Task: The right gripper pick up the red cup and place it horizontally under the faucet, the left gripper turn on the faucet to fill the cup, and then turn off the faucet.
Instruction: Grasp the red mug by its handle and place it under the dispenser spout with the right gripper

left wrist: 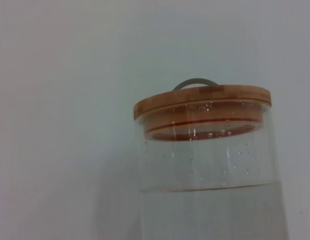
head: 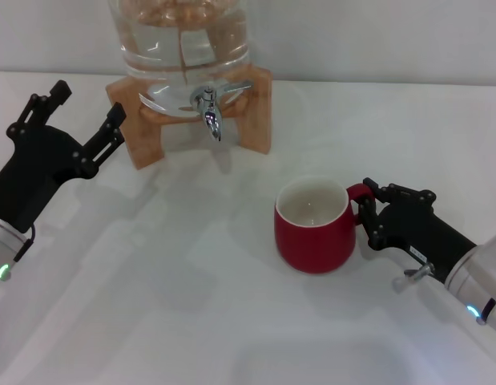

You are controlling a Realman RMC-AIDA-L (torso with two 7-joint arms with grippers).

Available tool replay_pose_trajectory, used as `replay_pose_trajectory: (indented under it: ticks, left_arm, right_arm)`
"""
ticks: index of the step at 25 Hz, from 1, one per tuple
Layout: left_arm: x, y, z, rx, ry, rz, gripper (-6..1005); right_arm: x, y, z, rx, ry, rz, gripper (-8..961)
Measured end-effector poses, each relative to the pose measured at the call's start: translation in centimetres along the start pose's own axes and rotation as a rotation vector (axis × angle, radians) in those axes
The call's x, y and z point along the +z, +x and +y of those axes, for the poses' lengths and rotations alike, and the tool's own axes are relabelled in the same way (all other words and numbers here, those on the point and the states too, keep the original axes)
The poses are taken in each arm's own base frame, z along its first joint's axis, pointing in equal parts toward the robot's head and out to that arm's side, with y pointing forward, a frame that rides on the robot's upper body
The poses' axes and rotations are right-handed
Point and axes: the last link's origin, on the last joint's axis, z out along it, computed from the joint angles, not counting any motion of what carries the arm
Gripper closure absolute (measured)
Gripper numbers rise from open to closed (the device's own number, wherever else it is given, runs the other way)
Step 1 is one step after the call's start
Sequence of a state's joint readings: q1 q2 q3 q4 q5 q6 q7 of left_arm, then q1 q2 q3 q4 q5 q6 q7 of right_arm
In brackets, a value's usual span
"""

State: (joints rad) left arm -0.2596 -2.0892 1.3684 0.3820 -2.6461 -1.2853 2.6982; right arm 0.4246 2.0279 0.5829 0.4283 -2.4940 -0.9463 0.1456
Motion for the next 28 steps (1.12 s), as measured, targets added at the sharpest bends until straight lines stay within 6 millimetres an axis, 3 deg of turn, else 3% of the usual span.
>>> replay_pose_trajectory:
  ticks: [28]
  left_arm:
    - [0.1,0.1,-0.1,0.0,0.003,0.003,151]
  right_arm:
    - [3.3,-1.8,0.6,-0.032,-0.056,0.011,821]
